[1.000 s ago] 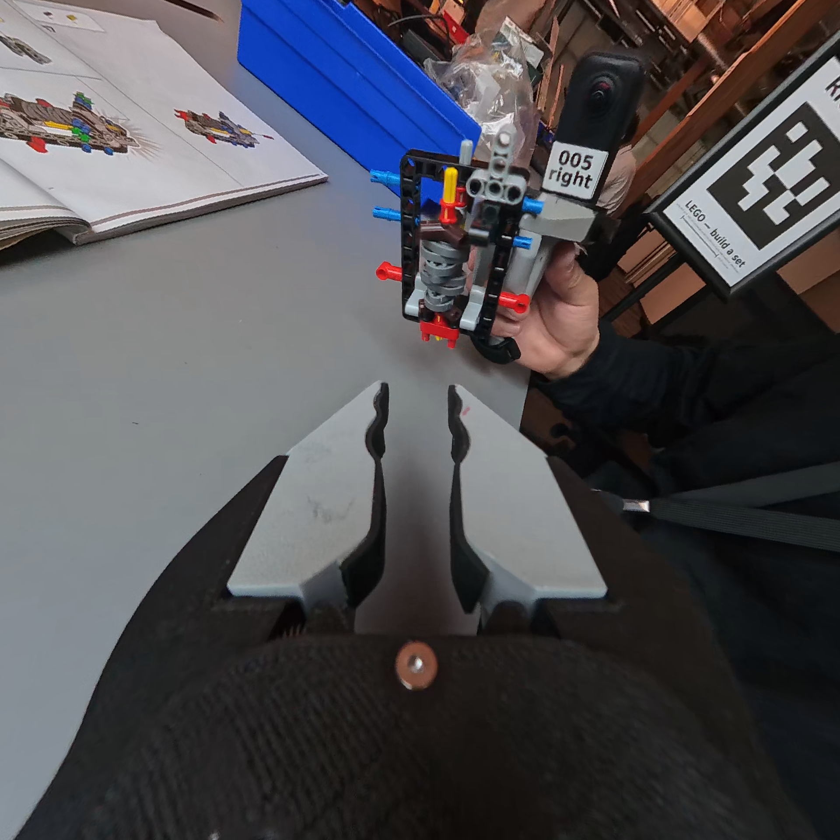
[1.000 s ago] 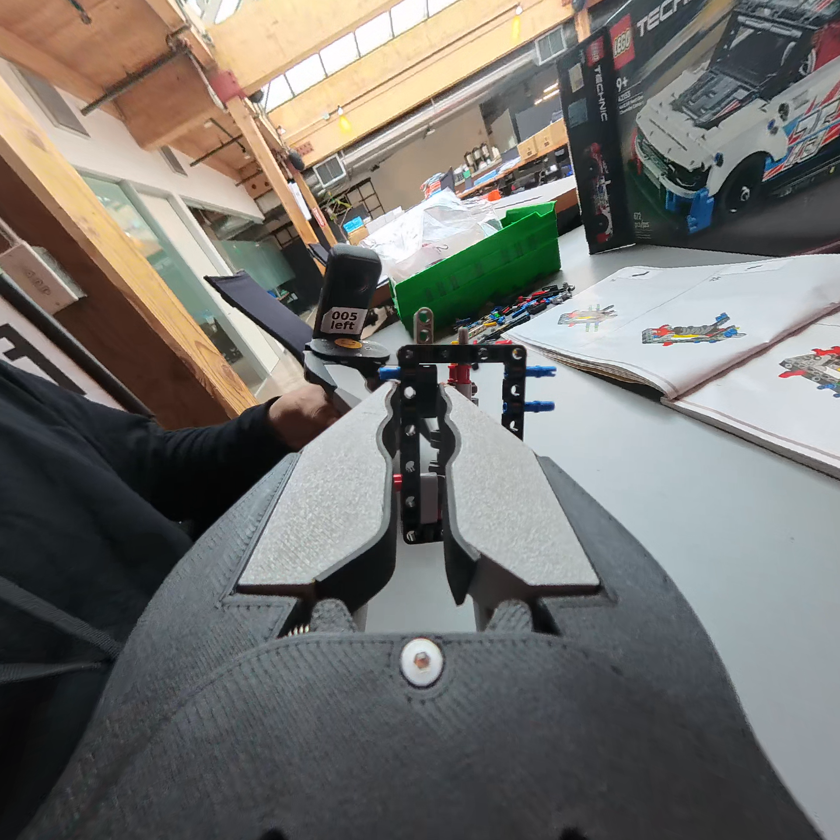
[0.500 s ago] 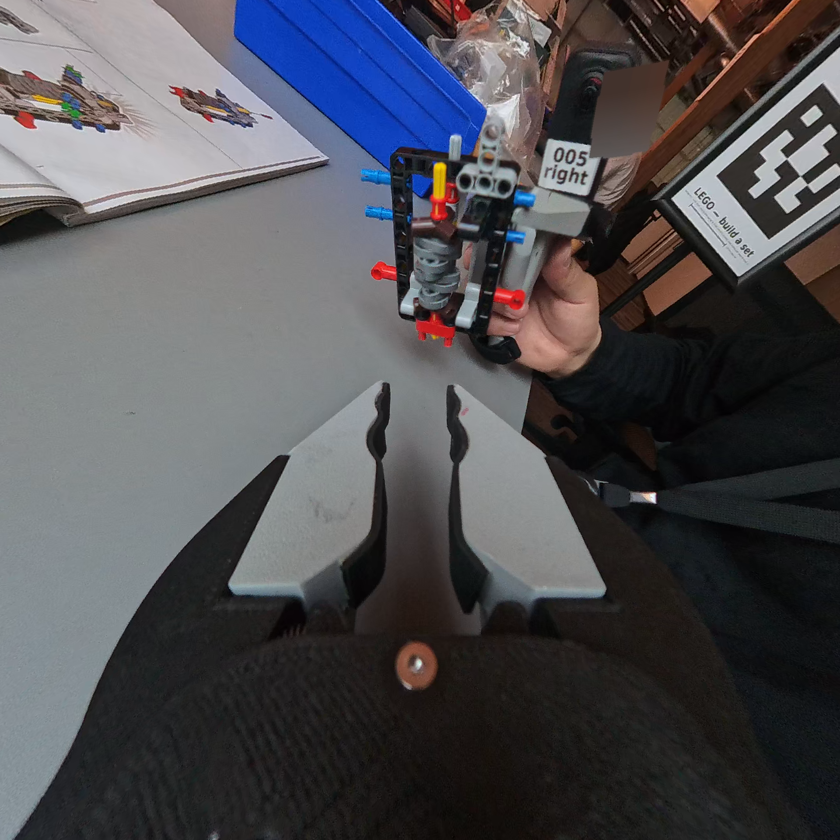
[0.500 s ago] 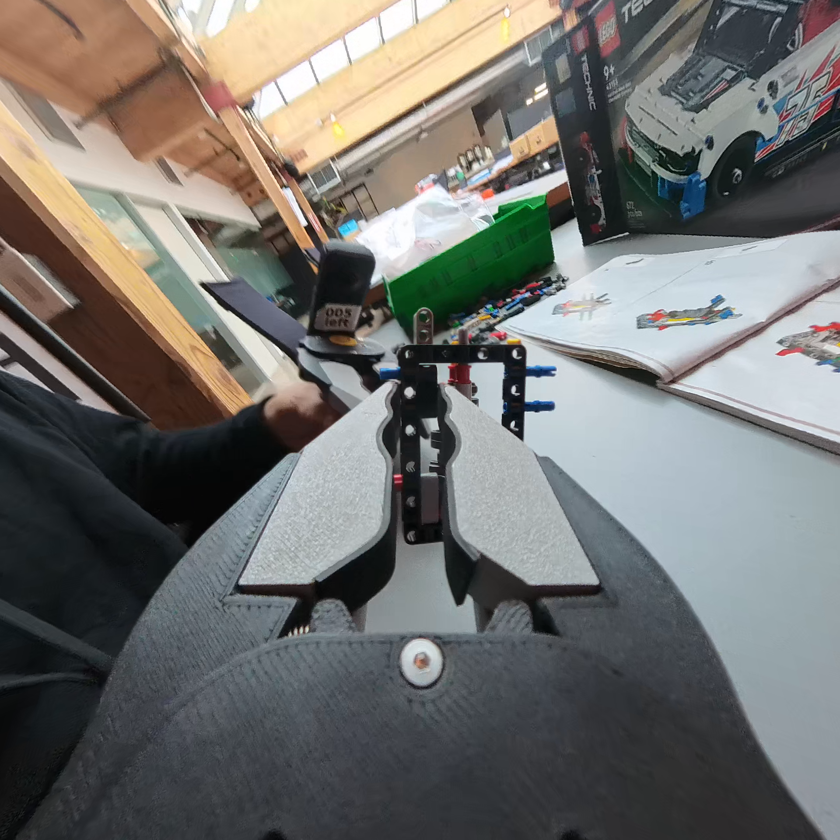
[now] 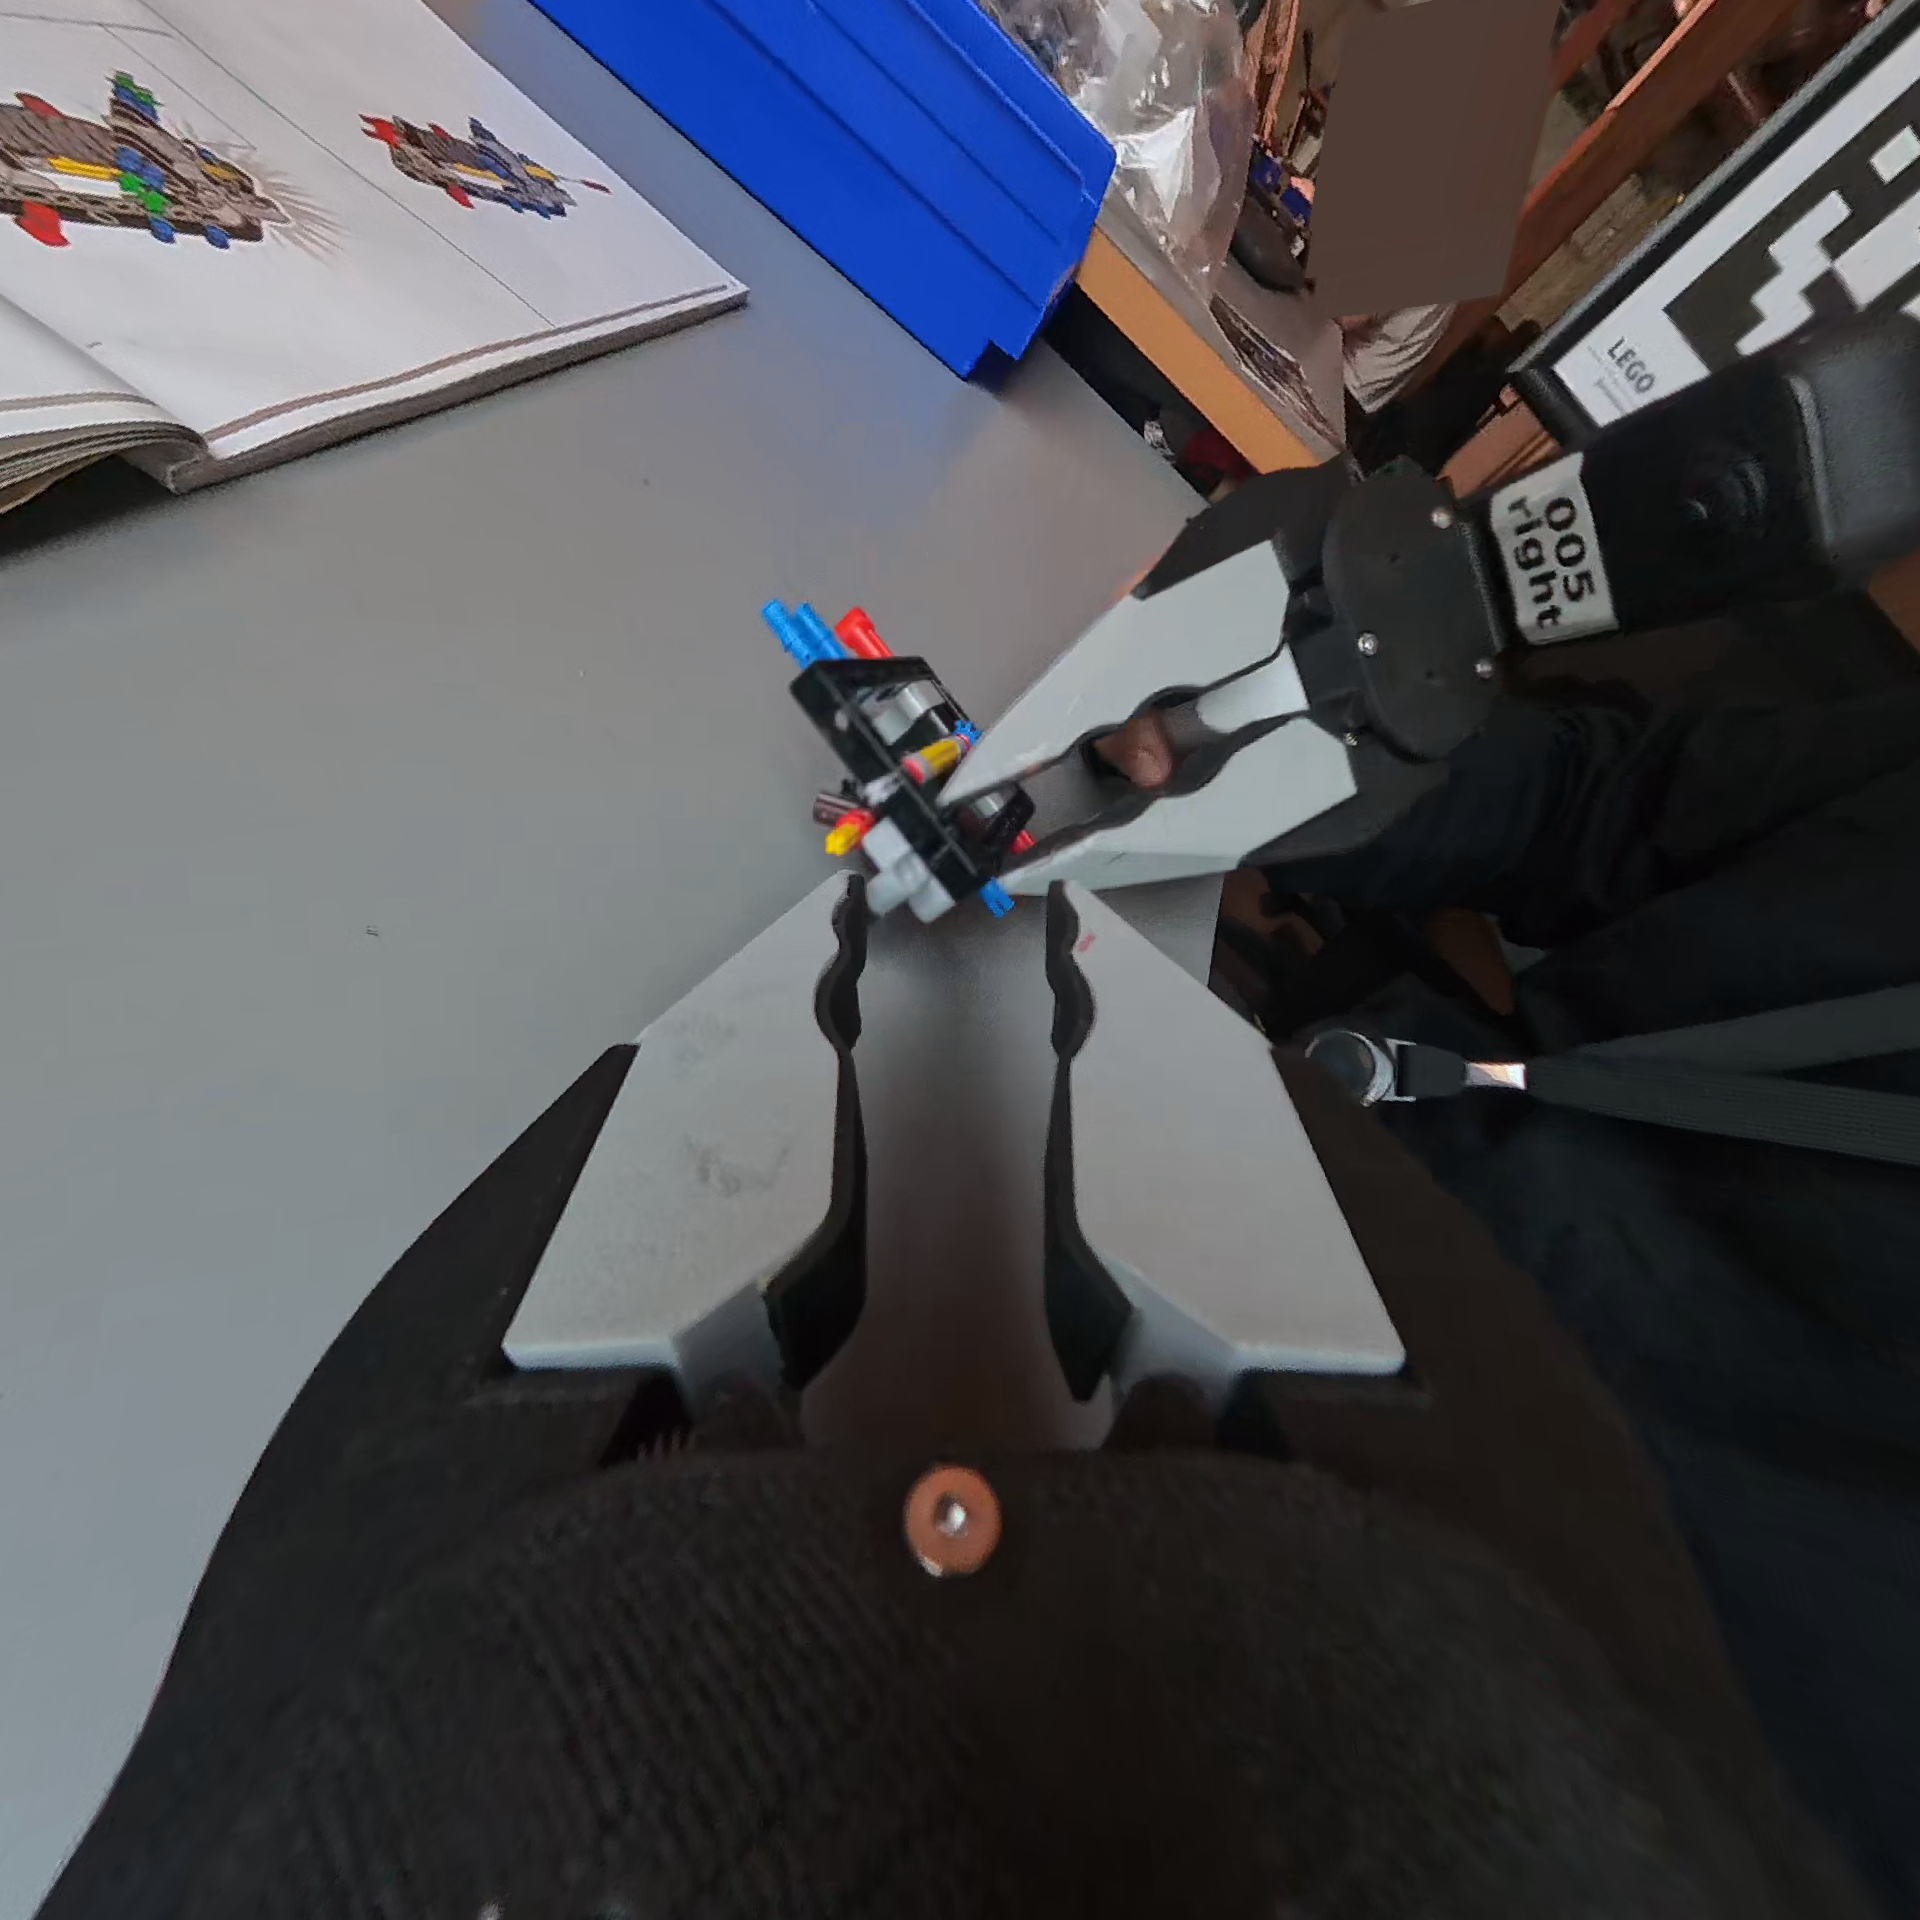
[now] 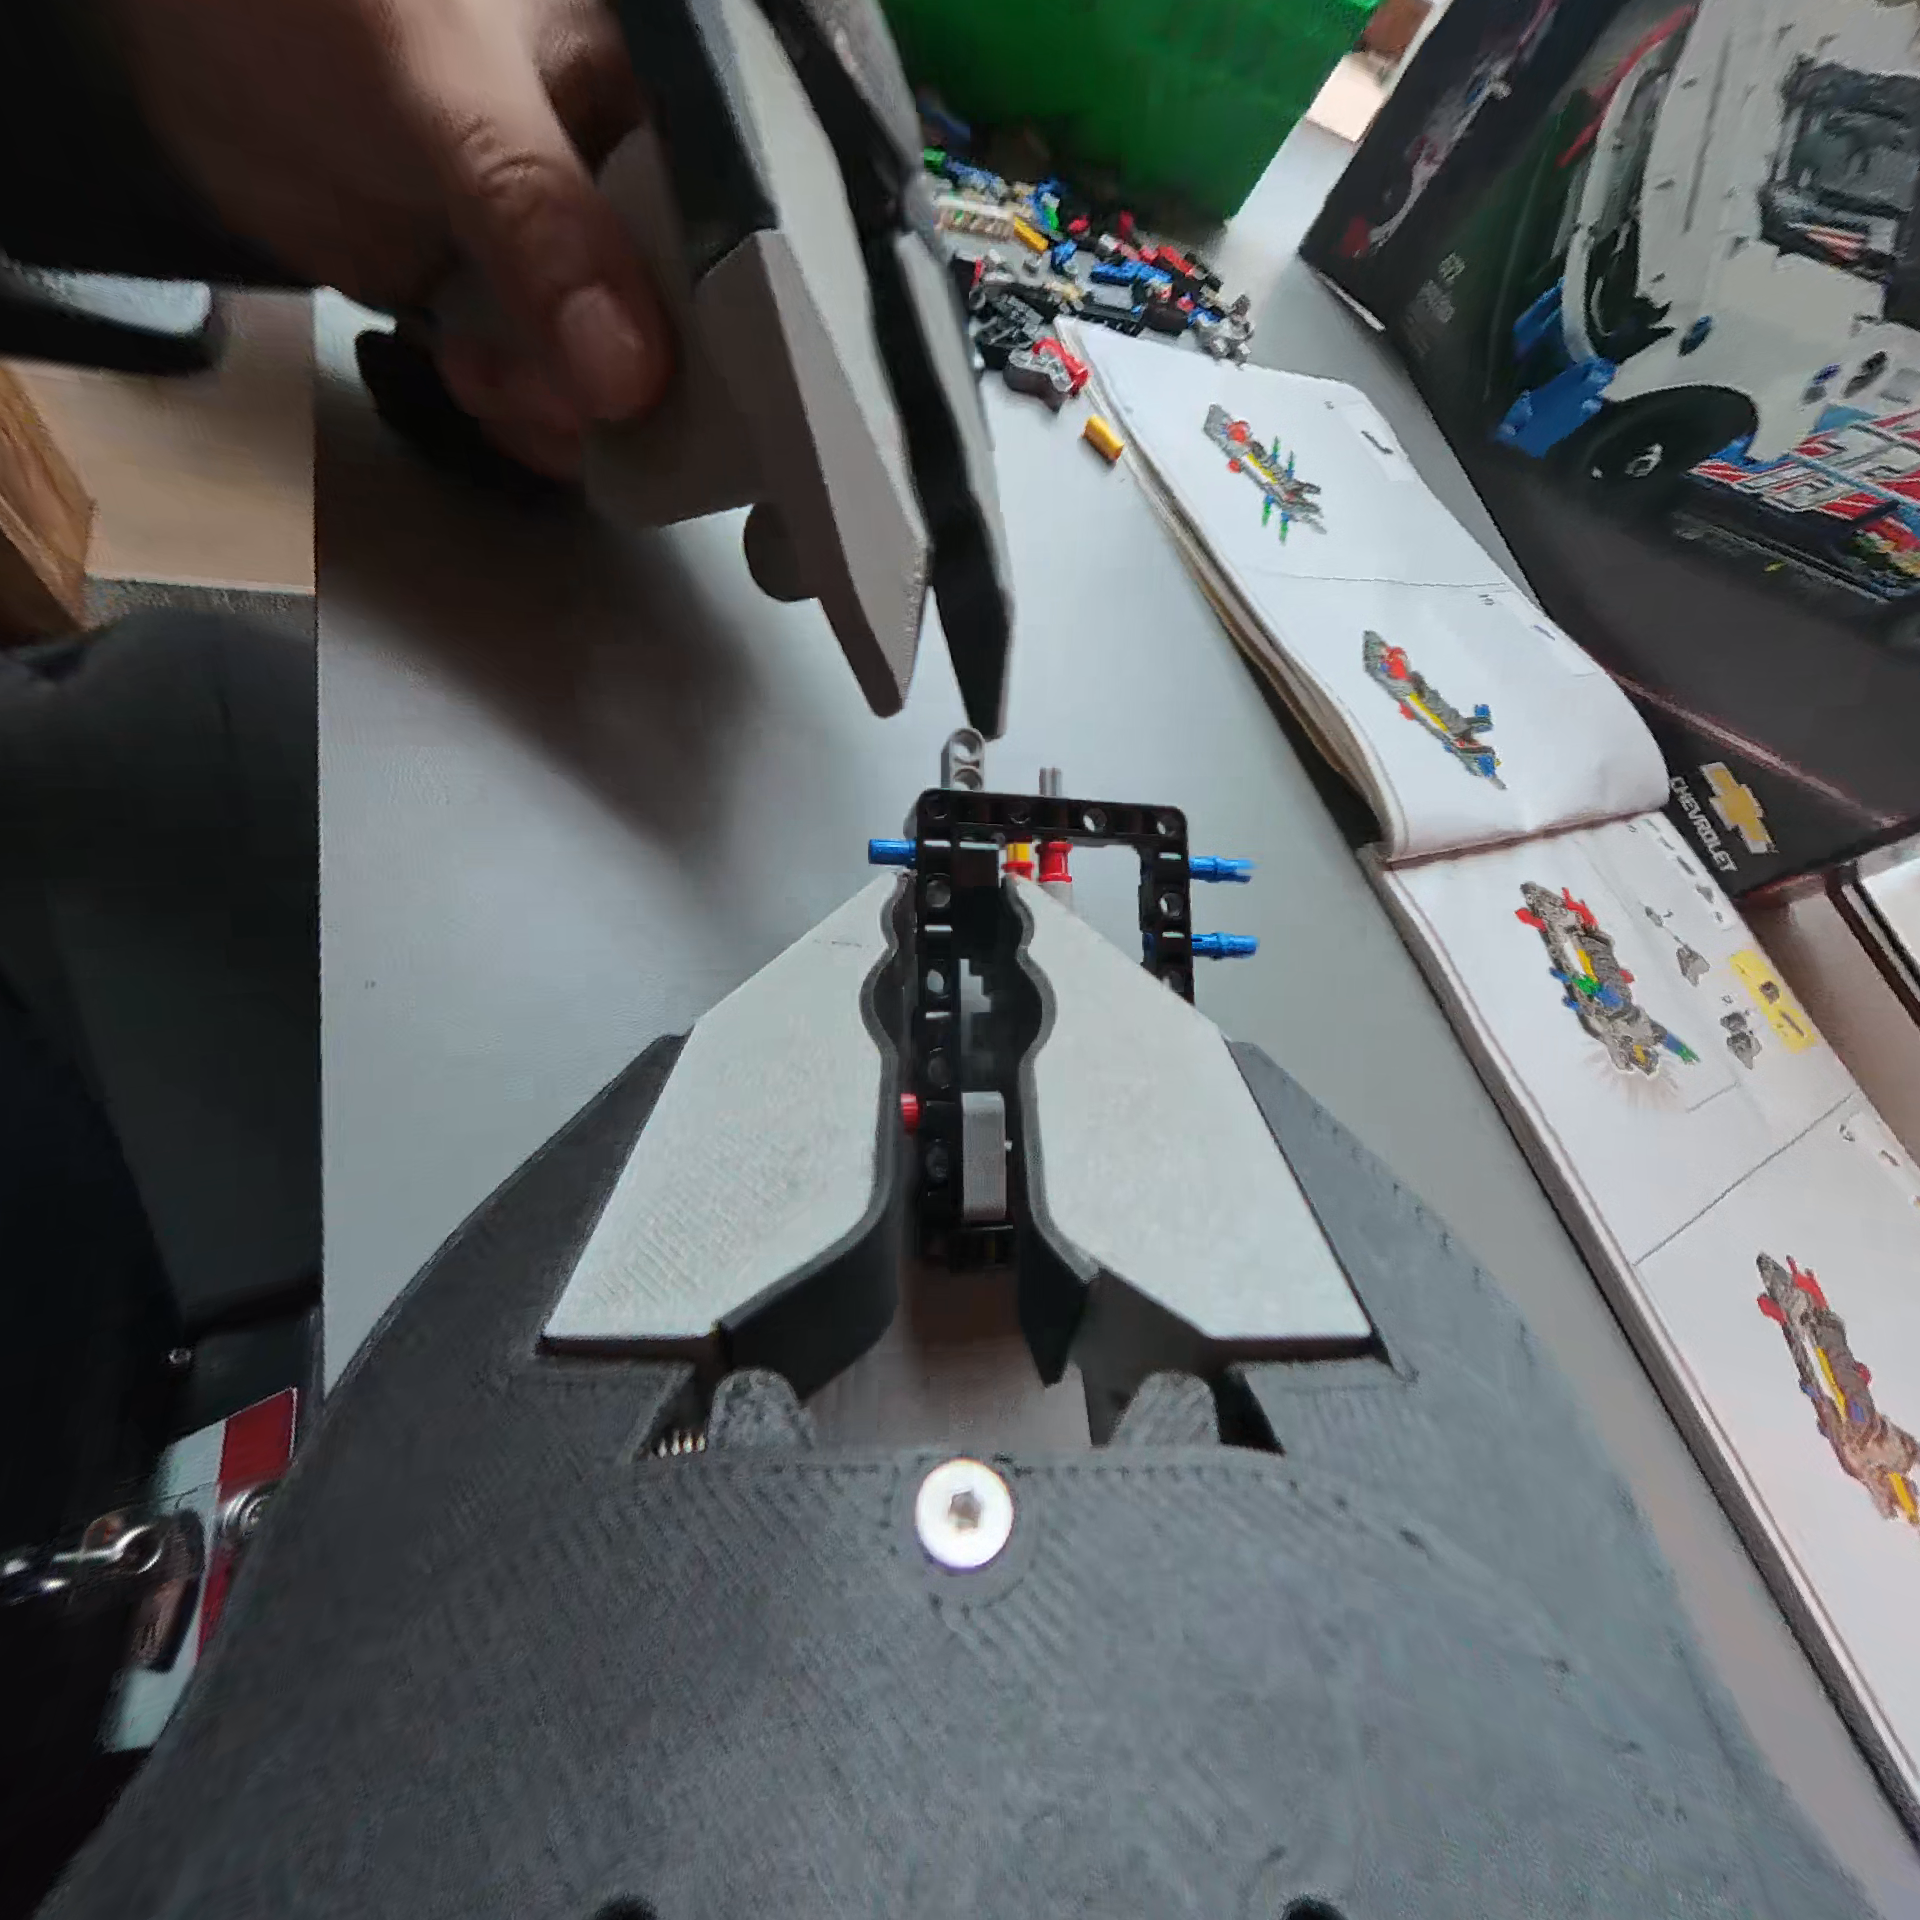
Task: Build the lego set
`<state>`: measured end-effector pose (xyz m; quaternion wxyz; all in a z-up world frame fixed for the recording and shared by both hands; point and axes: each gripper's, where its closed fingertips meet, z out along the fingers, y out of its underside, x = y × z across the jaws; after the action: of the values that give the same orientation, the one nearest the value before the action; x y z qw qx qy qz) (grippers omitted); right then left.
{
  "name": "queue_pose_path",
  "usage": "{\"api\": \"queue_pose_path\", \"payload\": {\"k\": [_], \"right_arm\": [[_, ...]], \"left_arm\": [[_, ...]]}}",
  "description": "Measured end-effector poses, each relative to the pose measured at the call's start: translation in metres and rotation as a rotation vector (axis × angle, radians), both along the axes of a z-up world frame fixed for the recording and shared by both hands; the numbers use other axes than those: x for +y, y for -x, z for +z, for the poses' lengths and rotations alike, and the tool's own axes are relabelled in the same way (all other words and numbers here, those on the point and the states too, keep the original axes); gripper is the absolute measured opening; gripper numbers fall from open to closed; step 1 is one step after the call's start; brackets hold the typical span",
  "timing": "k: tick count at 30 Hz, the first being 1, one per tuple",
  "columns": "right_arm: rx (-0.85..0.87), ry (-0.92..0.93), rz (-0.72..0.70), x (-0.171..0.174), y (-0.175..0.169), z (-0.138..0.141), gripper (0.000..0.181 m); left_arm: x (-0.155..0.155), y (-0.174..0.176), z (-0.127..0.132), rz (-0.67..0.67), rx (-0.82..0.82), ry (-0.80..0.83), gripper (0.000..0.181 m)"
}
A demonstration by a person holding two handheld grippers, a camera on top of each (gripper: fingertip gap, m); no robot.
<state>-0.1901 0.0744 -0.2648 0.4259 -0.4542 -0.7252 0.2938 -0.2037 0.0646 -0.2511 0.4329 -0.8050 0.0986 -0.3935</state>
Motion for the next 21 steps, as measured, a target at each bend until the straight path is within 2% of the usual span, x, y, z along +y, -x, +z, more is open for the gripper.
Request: {"api": "queue_pose_path", "payload": {"k": [4, 6, 8, 10, 13, 17, 21], "right_arm": [[-0.018, -0.02, 0.028, -0.009, 0.005, -0.006, 0.013], [-0.033, 0.016, 0.045, -0.013, 0.004, -0.003, 0.029], [-0.008, 0.05, 0.057, -0.015, -0.001, 0.008, 0.031], [0.025, 0.079, 0.065, -0.013, -0.009, 0.019, 0.032], [0.029, 0.097, 0.053, 0.009, -0.024, 0.026, 0.035], [-0.108, 0.266, 0.104, 0.033, -0.045, 0.003, 0.046], [-0.208, 0.236, 0.118, 0.044, -0.048, -0.023, 0.069]], "left_arm": [[-0.001, 0.0, -0.008, -0.026, 0.016, 0.05, 0.028], [0.0, 0.001, -0.012, -0.023, 0.03, 0.073, 0.025], [0.0, 0.0, -0.014, -0.024, 0.05, 0.074, 0.026], [-0.002, -0.001, -0.015, -0.023, 0.065, 0.073, 0.026], [-0.006, 0.0, -0.015, -0.012, 0.067, 0.076, 0.027], [-0.018, 0.002, -0.017, 0.01, 0.094, 0.08, 0.031], [-0.024, -0.002, -0.017, 0.017, 0.115, 0.077, 0.031]]}}
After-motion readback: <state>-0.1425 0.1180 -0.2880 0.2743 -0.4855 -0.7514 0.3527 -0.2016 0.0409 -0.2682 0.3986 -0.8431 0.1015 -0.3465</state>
